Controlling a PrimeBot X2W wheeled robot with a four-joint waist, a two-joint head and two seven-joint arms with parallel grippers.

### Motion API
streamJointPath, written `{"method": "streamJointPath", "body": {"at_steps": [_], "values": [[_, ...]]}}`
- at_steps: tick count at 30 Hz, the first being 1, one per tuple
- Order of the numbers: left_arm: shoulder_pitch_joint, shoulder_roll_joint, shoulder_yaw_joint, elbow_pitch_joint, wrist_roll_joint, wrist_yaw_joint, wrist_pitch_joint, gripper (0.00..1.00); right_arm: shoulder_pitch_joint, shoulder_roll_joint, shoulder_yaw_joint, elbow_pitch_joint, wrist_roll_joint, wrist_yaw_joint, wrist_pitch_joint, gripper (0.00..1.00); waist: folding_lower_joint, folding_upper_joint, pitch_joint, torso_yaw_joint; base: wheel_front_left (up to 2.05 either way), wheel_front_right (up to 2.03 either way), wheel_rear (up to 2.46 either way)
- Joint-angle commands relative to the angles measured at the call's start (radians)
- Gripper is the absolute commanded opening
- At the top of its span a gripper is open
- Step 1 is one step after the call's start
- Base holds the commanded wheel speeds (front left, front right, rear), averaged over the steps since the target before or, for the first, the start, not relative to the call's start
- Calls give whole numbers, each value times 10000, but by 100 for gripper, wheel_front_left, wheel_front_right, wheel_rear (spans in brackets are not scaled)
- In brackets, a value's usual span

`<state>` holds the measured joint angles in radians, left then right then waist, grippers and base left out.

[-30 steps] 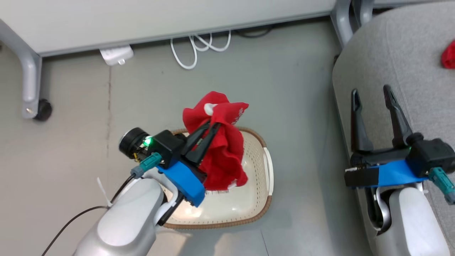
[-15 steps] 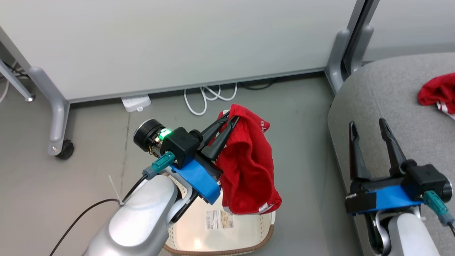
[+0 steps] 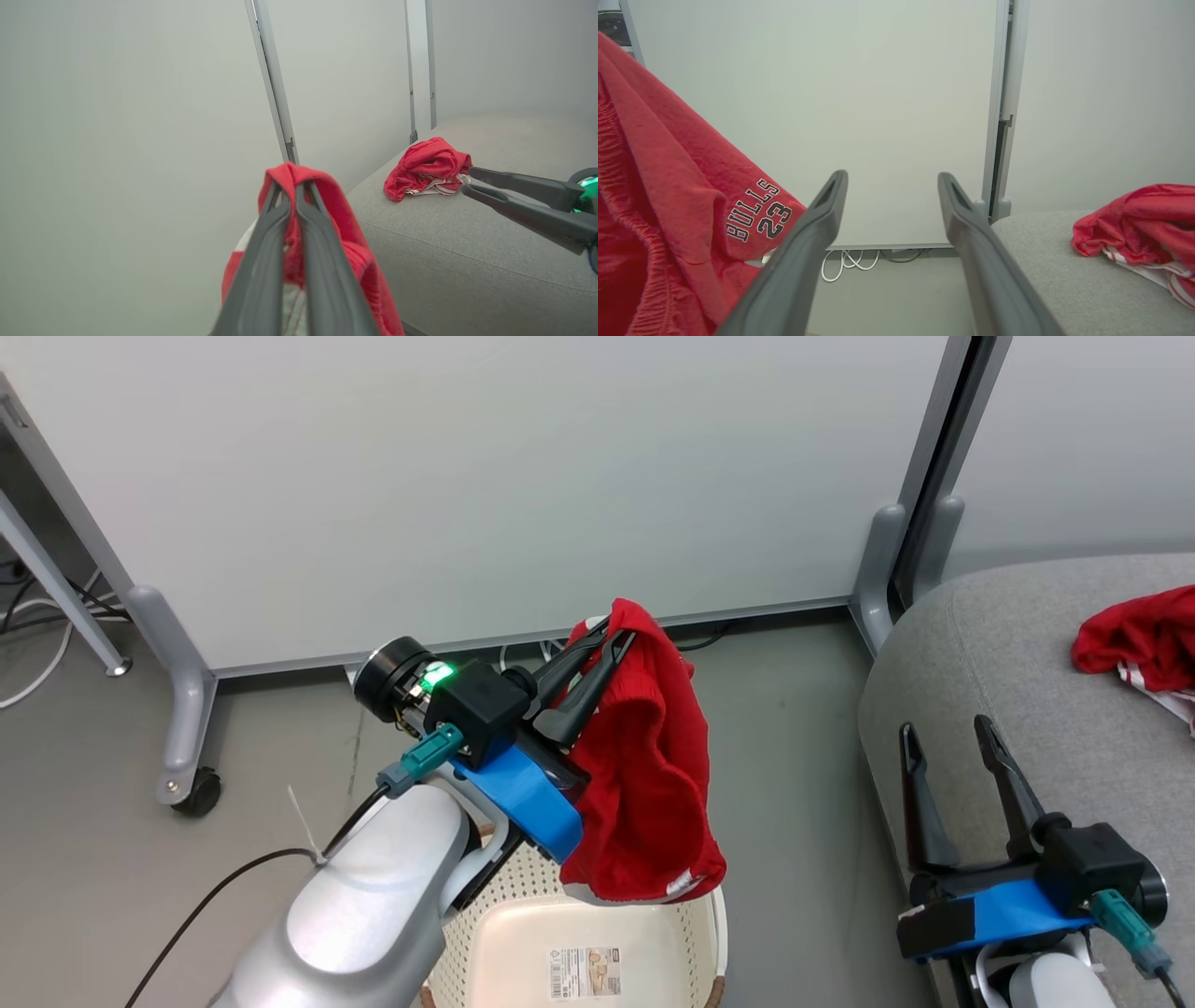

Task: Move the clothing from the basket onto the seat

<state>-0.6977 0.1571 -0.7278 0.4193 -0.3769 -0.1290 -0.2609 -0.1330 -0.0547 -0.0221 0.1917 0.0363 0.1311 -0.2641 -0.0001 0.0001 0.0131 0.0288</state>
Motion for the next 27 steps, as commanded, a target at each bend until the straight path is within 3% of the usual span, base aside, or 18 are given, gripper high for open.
{"method": "streamJointPath", "body": {"at_steps": [1,15,27], "values": [[-147,75,13,-30,-26,35,13,0,196,-30,46,16,71,-7,-3,100,1,-1,-66,9,0,0,0],[-85,173,-81,-227,-92,198,64,0,235,-138,694,-49,193,-7,-5,100,1,-1,-94,39,0,0,0],[-222,250,-102,-240,-175,274,51,0,-232,-499,2754,4,385,-7,-5,100,1,-1,70,38,0,0,0]]}}
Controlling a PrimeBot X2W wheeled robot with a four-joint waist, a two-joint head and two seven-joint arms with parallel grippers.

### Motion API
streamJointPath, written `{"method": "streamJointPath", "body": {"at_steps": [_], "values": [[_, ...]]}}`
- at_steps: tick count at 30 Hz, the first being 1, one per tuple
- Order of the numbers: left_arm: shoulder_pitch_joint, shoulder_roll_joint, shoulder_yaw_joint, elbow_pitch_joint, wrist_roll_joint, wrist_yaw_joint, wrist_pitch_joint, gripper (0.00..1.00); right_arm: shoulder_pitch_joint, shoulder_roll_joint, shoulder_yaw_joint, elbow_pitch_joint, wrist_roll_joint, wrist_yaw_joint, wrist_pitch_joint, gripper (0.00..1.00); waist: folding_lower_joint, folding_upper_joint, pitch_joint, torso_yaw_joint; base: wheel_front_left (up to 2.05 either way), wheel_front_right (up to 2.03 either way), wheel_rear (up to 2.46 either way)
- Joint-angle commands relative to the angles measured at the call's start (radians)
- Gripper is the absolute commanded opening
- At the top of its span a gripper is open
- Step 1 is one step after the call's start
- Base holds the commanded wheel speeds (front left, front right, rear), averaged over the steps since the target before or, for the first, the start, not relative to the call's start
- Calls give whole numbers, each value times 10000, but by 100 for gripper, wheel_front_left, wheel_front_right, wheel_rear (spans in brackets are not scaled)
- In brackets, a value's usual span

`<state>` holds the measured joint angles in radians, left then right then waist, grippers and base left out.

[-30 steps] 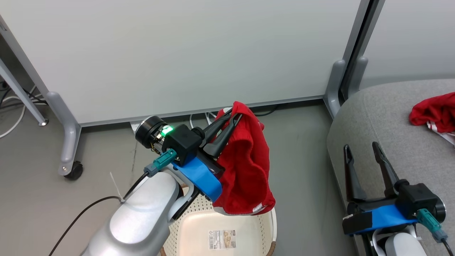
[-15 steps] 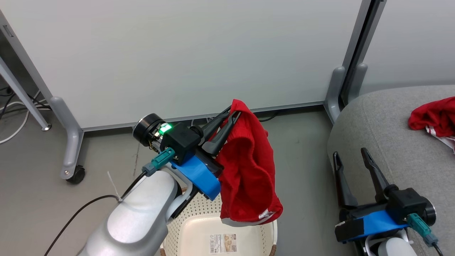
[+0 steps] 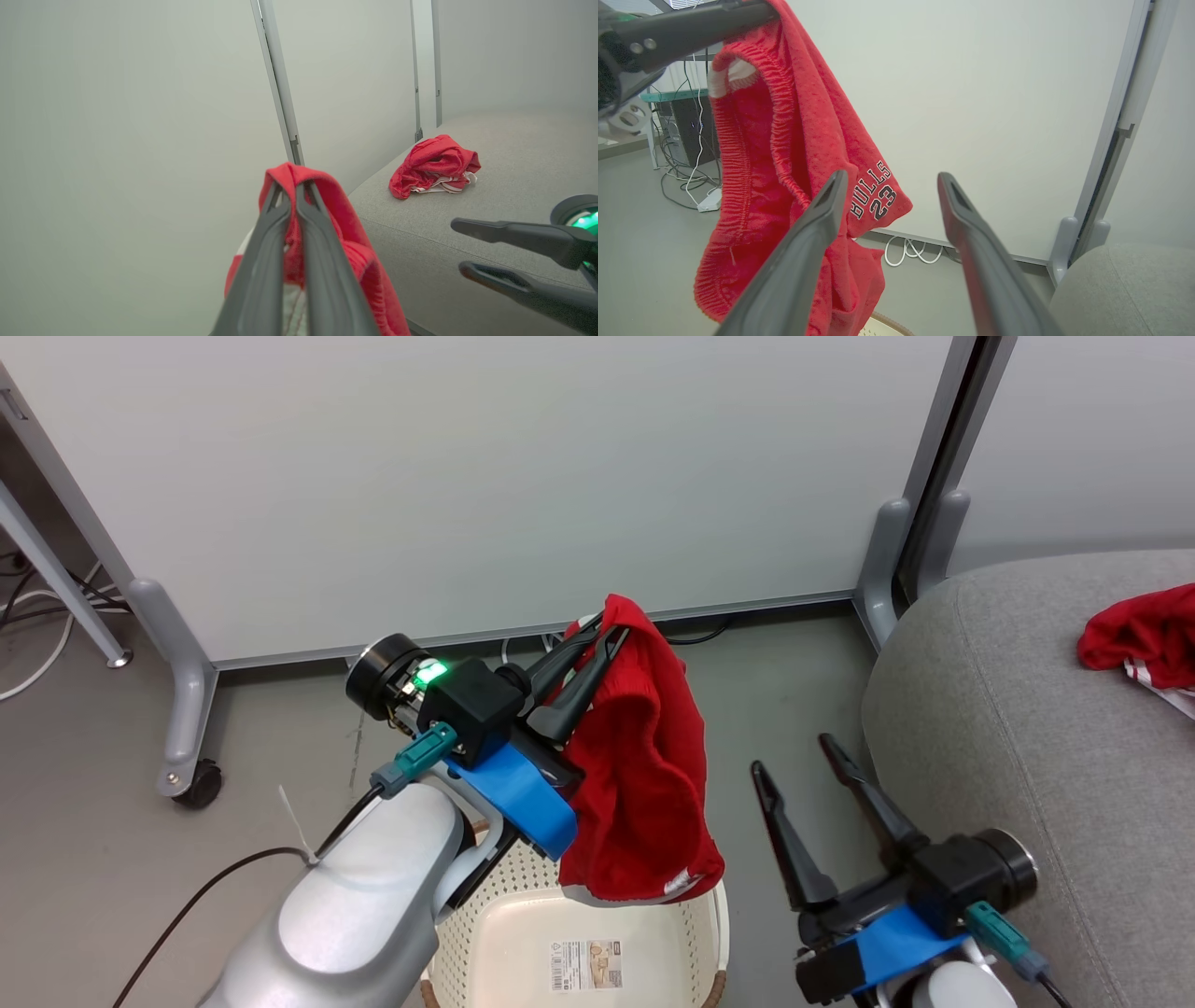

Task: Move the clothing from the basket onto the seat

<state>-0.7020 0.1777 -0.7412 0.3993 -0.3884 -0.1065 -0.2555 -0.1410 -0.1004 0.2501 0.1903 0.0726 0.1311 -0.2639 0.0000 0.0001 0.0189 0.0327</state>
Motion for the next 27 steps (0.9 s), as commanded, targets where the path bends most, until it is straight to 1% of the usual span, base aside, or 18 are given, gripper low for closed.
{"method": "streamJointPath", "body": {"at_steps": [1,7,13,19,27], "values": [[-190,50,28,-40,-57,43,-5,0,-238,-90,240,39,55,-7,-5,100,0,-1,33,2,0,0,0],[-257,28,5,-19,-71,59,-21,0,-871,-308,1216,130,177,-7,-5,100,0,-1,175,34,0,0,0],[-340,-20,-60,21,-57,51,-48,0,-1558,-364,1874,420,254,-7,-6,100,0,-1,290,88,0,0,0],[-416,-67,-109,47,-61,38,-68,0,-2391,-155,2196,1001,205,-7,-5,100,0,-1,395,115,0,0,0],[-464,-135,-158,49,-41,29,-96,0,-3495,120,2470,2140,63,-7,-5,100,0,-1,555,137,0,0,0]]}}
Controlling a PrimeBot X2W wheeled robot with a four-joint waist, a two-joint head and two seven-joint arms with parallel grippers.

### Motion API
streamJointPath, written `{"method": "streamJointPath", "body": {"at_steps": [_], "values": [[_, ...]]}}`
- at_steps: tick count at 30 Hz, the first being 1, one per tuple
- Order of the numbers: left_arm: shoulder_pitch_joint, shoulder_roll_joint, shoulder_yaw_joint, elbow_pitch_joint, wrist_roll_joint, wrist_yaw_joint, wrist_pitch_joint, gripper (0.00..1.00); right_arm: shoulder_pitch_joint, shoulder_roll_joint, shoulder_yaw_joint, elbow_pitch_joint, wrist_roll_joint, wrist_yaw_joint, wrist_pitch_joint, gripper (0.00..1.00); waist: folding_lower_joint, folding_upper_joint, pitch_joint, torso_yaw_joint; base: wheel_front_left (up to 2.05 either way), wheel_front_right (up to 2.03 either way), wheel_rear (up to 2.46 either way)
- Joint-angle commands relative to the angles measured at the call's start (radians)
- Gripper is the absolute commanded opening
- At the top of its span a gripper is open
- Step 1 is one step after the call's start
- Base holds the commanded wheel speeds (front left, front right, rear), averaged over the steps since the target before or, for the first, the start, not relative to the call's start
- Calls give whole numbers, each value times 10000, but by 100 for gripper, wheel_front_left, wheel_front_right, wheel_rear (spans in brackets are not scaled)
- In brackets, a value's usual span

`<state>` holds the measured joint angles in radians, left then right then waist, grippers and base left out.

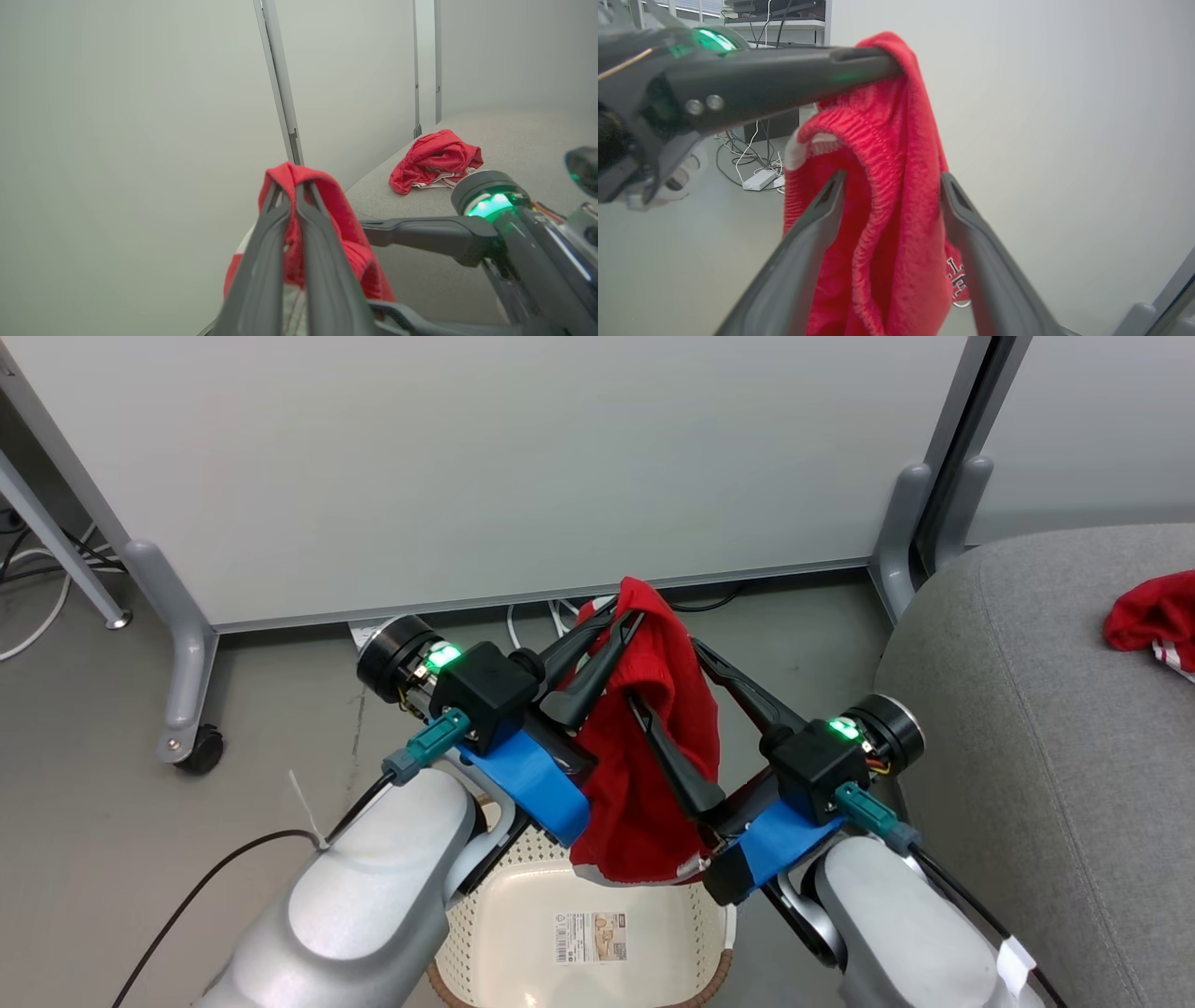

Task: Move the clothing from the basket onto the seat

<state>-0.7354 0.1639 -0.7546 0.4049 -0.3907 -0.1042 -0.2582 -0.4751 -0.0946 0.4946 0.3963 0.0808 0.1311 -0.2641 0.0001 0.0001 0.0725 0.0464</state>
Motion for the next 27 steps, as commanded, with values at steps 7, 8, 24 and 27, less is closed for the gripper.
{"method": "streamJointPath", "body": {"at_steps": [7,8,24,27], "values": [[-199,-32,-8,19,-20,-13,-88,0,-770,253,46,1022,-89,-7,-4,100,-1,-1,119,8,0,0,0],[-207,-36,-2,9,-14,-12,-76,0,-834,276,25,1145,-84,-7,-4,100,-1,-1,130,6,0,0,0],[-240,-93,66,2,32,-45,-83,0,-1446,448,124,2362,135,-7,-4,0,-1,-1,199,10,0,0,0],[-232,-99,88,-2,42,-50,-83,0,-1450,453,147,2354,166,-7,-4,0,-1,-1,205,10,0,0,0]]}}
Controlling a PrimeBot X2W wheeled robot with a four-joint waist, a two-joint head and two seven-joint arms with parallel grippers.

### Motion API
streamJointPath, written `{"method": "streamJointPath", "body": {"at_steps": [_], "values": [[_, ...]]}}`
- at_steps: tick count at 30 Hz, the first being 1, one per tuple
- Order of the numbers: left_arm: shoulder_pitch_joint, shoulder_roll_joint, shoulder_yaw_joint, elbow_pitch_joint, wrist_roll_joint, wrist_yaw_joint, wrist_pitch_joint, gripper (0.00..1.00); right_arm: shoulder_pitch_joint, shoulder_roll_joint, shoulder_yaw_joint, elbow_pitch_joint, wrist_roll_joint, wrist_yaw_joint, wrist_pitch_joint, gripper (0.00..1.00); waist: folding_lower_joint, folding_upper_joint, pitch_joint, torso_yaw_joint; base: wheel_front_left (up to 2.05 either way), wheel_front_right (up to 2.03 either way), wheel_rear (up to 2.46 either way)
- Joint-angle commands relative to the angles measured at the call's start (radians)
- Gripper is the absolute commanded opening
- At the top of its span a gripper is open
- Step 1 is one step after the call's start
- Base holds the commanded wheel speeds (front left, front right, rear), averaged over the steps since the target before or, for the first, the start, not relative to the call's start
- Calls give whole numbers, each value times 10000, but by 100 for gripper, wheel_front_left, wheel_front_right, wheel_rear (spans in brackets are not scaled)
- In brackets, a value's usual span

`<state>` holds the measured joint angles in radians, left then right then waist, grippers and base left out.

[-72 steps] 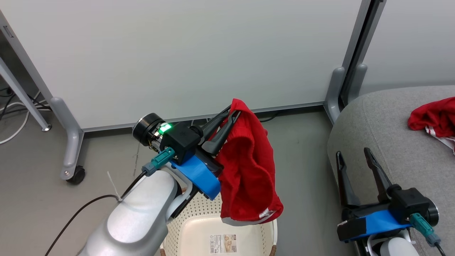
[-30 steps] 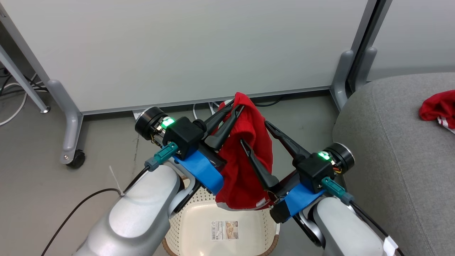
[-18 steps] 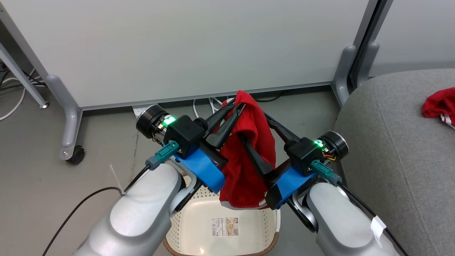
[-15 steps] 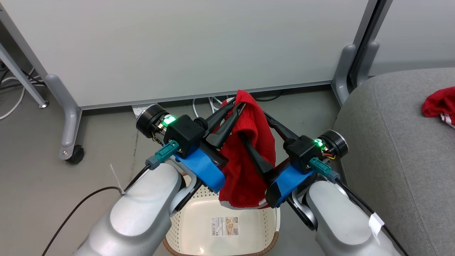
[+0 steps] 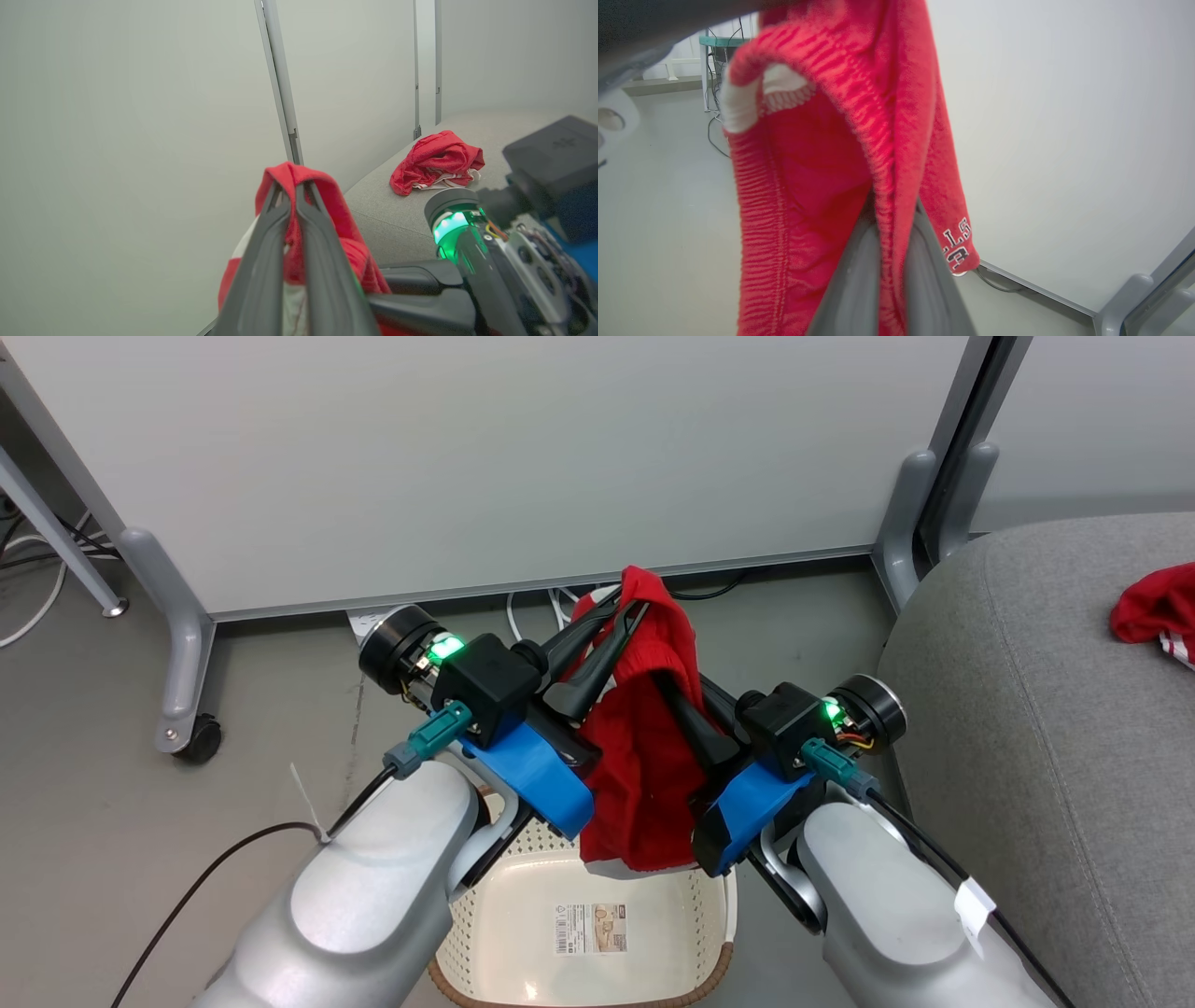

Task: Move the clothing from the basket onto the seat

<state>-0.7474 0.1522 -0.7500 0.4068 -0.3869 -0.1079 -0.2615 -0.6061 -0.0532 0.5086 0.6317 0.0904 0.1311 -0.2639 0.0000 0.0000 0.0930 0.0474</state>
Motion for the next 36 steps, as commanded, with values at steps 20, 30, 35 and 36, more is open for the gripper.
{"method": "streamJointPath", "body": {"at_steps": [20,30,35,36], "values": [[117,-19,168,50,90,-39,-51,100,27,43,153,-5,225,-7,-6,0,0,0,-107,-37,0,0,0],[134,-21,227,34,199,-9,-51,100,53,43,86,-40,242,-7,-6,0,0,0,-58,-92,0,0,0],[165,-8,234,20,247,-2,-50,100,101,41,-79,-105,297,-7,-6,0,0,0,36,-199,0,0,0],[159,-1,231,21,251,-19,-51,100,103,39,-114,-124,299,-7,-6,0,0,0,68,-229,0,0,0]]}}
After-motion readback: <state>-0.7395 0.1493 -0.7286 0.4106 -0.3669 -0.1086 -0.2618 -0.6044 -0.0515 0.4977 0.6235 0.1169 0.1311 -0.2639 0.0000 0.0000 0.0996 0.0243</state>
